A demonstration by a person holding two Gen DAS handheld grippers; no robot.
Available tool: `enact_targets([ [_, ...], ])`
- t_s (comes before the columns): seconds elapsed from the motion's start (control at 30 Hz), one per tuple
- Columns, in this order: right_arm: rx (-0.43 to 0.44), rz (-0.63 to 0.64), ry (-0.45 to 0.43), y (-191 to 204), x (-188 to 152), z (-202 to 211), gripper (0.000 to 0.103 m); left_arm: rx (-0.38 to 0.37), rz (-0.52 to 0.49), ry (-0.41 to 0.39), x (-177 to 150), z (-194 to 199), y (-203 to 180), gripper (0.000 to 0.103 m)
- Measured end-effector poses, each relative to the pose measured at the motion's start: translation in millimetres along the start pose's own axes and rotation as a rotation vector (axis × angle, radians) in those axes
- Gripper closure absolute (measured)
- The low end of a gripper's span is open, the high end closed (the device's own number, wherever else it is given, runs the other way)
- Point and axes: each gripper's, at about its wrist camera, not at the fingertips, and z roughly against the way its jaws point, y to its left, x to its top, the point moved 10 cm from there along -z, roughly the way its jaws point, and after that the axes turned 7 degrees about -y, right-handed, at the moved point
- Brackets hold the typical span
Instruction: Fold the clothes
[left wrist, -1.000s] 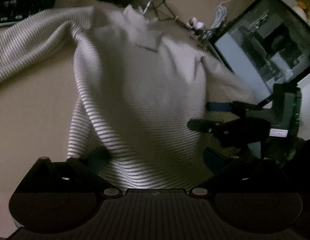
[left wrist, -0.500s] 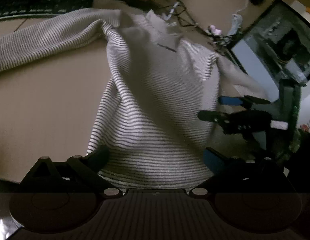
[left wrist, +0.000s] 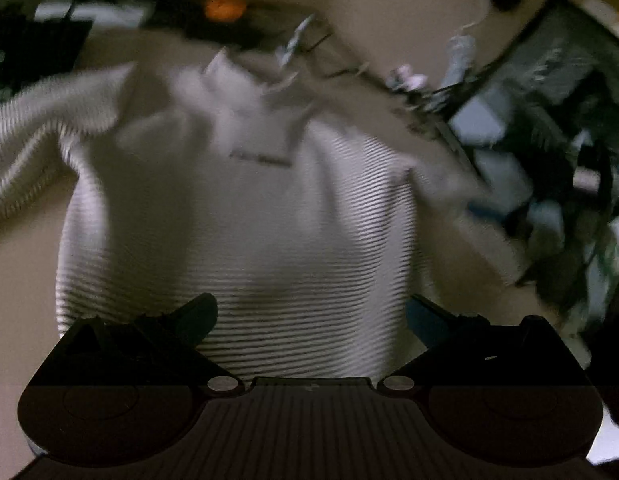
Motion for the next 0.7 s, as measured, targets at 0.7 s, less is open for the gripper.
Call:
enact_targets([
  [0.7,-0.268,0.971,0.046,33,-165,34,0.000,0.112,-0.068,0.019,-14,20,33,0.000],
])
